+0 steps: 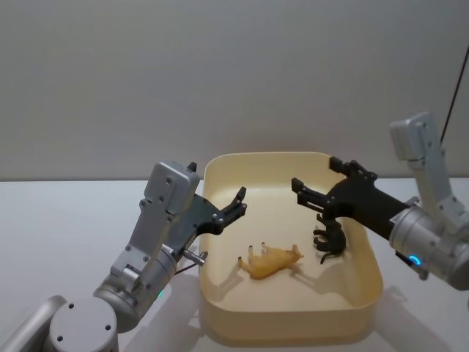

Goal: Pick up the toy alternately with two hands and place it into the central storage box.

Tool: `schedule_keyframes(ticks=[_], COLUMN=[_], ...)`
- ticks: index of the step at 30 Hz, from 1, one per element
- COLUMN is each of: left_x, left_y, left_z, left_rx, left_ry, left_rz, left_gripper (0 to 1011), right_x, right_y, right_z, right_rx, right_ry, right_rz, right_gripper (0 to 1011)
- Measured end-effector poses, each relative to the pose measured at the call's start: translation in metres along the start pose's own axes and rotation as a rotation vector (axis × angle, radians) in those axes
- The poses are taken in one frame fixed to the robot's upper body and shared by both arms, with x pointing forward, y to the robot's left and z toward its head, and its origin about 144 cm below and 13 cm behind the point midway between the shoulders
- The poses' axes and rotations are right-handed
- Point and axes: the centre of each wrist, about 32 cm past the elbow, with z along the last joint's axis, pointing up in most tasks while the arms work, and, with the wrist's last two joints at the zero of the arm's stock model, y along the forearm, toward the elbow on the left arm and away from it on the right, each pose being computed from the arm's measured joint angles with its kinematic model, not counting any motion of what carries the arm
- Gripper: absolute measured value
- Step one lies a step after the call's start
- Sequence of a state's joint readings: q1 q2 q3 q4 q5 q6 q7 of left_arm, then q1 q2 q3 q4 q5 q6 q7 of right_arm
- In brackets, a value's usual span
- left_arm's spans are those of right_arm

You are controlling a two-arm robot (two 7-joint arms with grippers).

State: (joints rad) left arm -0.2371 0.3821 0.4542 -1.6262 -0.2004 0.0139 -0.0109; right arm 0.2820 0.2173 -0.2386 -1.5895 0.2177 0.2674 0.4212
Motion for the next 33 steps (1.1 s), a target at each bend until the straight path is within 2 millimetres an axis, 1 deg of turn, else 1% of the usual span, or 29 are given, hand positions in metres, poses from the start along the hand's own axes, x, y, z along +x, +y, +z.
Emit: schedule_keyframes(ticks=[1, 2, 5, 14, 23, 29, 33], left_x=[0.0, 0.0, 0.0, 0.0, 0.0, 0.002, 0.004], left_y=[0.0, 0.0, 0.0, 0.0, 0.005, 0.018, 0.03], left_z=[0.0, 0.0, 0.0, 0.0, 0.001, 0.003, 0.005], left_rx=[0.0, 0.0, 0.0, 0.0, 0.012, 0.045, 0.086], left_ry=[0.0, 0.0, 0.0, 0.0, 0.019, 0.048, 0.073], left_rz=[0.0, 0.0, 0.0, 0.0, 0.032, 0.09, 0.139], left_gripper=[1001, 1001, 1001, 1001, 1002, 1001, 1002], right_x=[0.0, 0.002, 0.006, 0.014, 0.017, 0.018, 0.019], right_y=[0.0, -0.003, -0.011, -0.036, -0.048, -0.053, -0.055], right_z=[0.0, 0.0, 0.0, 0.001, 0.003, 0.003, 0.004], right_rx=[0.0, 0.006, 0.013, 0.025, 0.029, 0.031, 0.031], right_ry=[0.0, -0.001, -0.003, 0.001, 0.001, 0.001, 0.0], right_rz=[0.0, -0.005, -0.018, -0.05, -0.064, -0.069, -0.071], right_gripper=[900, 947, 1001, 1001, 1001, 1001, 1001])
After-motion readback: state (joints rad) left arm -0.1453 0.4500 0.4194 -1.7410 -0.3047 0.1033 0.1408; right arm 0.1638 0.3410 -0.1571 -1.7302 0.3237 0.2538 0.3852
